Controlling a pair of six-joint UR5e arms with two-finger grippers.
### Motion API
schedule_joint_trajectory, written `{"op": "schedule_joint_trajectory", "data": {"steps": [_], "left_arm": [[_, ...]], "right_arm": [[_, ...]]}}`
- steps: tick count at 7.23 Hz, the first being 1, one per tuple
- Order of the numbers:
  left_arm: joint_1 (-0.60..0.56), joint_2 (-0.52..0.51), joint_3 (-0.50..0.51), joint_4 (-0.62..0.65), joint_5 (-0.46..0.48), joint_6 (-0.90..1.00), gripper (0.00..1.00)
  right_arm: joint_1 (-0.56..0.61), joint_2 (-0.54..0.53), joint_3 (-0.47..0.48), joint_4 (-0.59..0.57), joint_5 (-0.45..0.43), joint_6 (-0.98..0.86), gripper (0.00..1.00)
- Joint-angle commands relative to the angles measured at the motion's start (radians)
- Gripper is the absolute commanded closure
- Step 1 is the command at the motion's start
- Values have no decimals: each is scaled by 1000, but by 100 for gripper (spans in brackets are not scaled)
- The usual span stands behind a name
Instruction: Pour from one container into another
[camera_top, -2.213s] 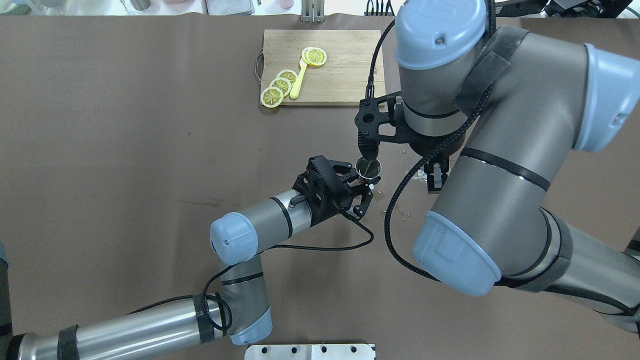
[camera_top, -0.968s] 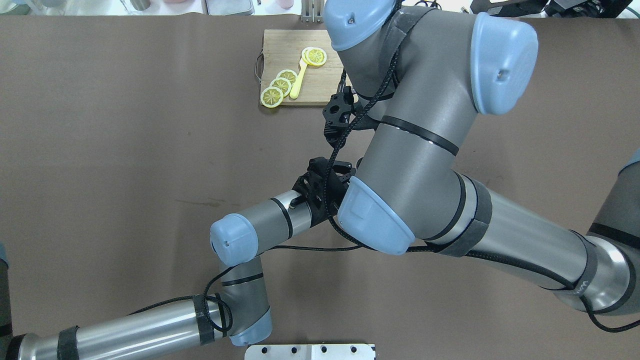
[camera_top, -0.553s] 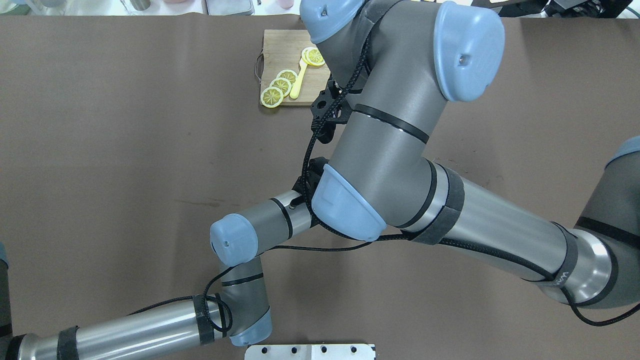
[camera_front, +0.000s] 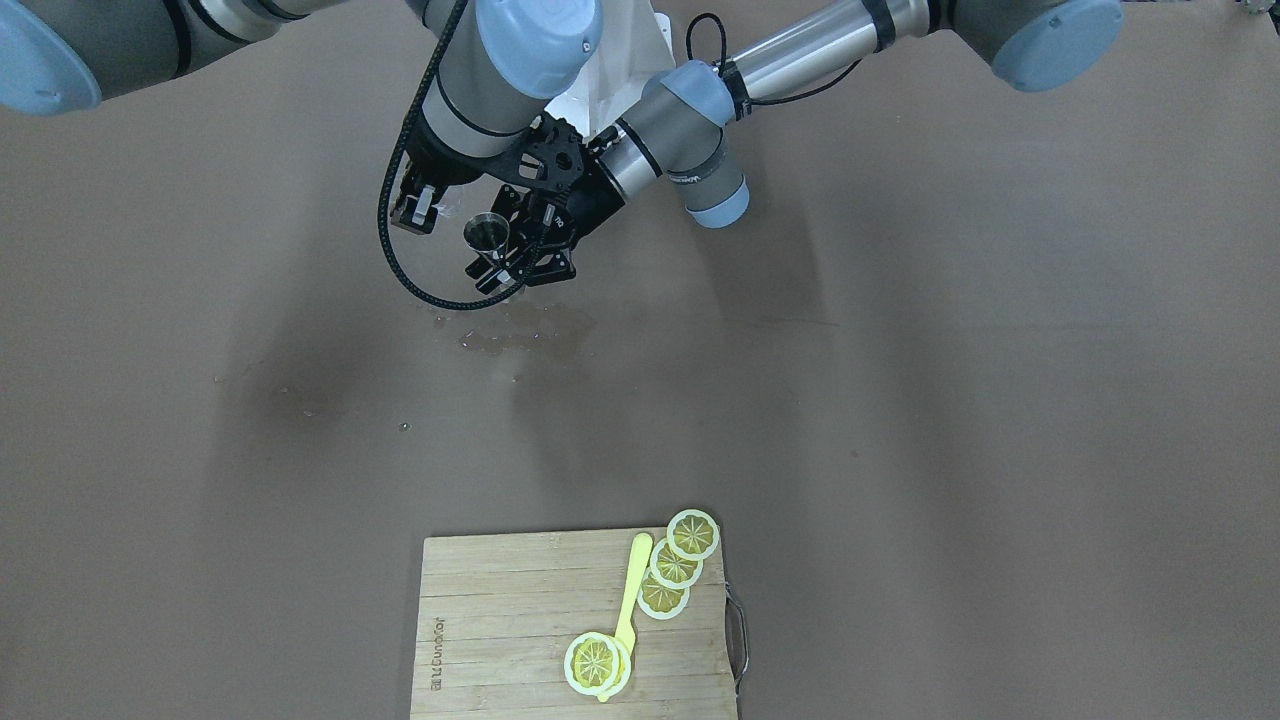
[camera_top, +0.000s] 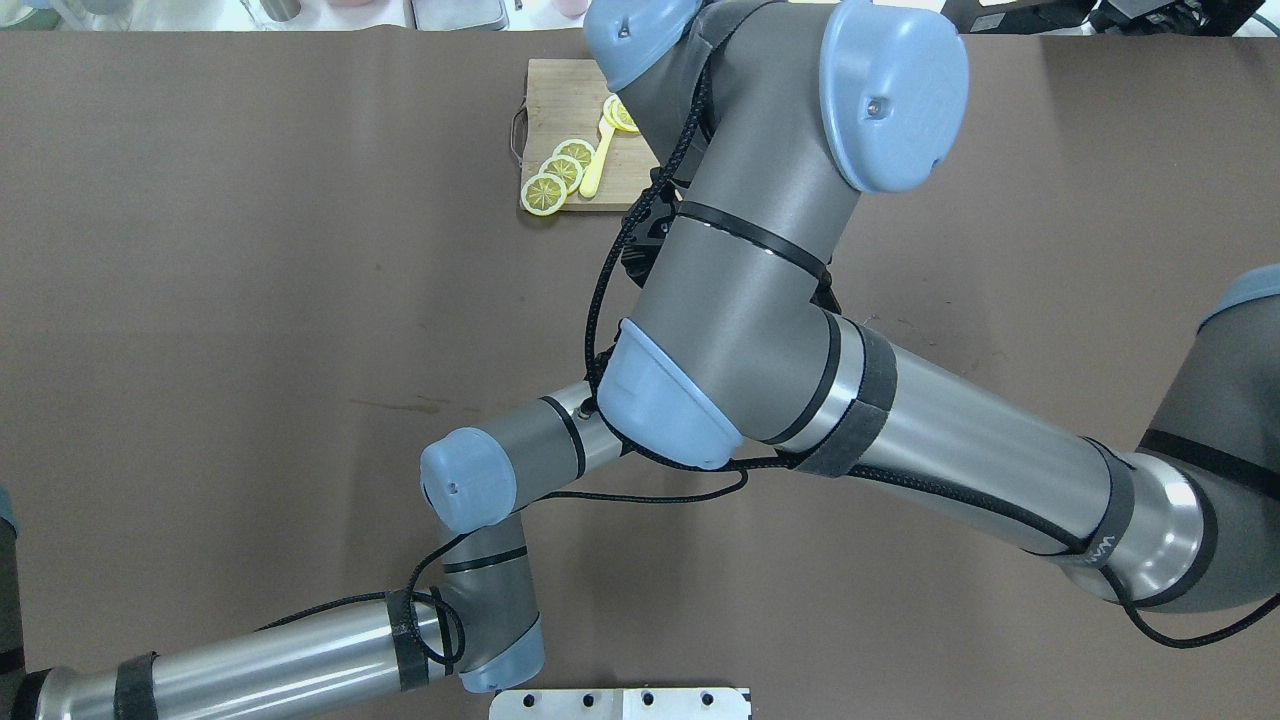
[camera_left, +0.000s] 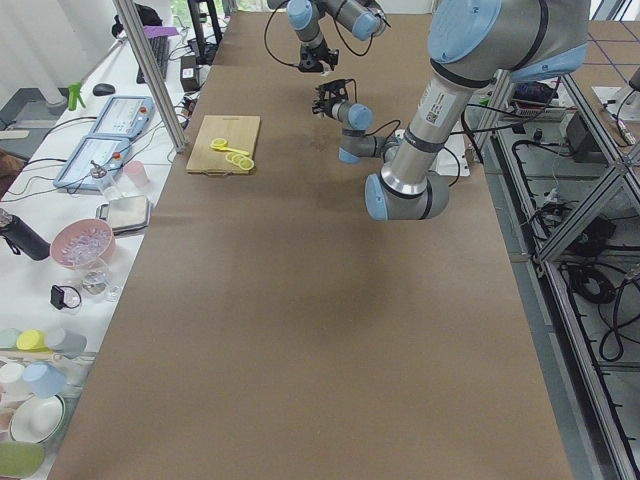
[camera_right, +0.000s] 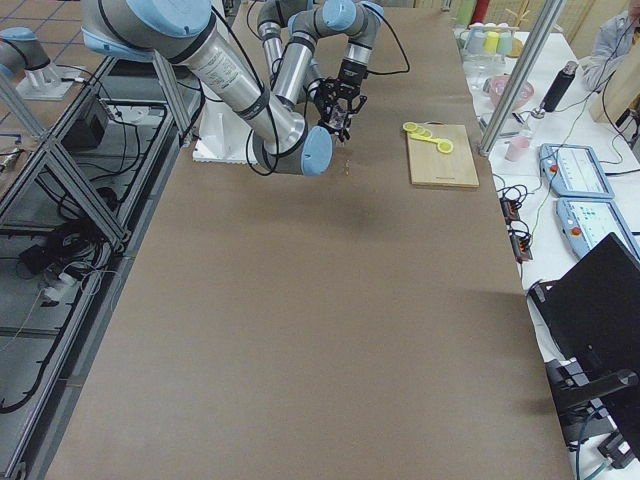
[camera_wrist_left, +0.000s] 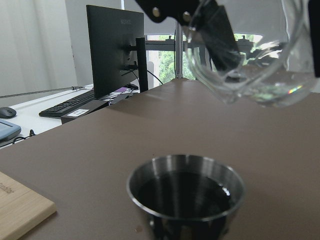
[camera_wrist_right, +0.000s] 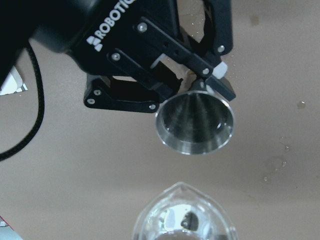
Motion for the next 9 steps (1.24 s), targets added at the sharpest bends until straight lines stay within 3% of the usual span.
{"op": "schedule_joint_trajectory", "data": {"steps": [1,9], "left_arm": [[1,0,0,0,0,0,100],[1,0,-2,0,0,0,100]], "right_arm": [[1,29,-59,-3,0,-7,100],[-1,80,-162,-52,3,-7,100]]}}
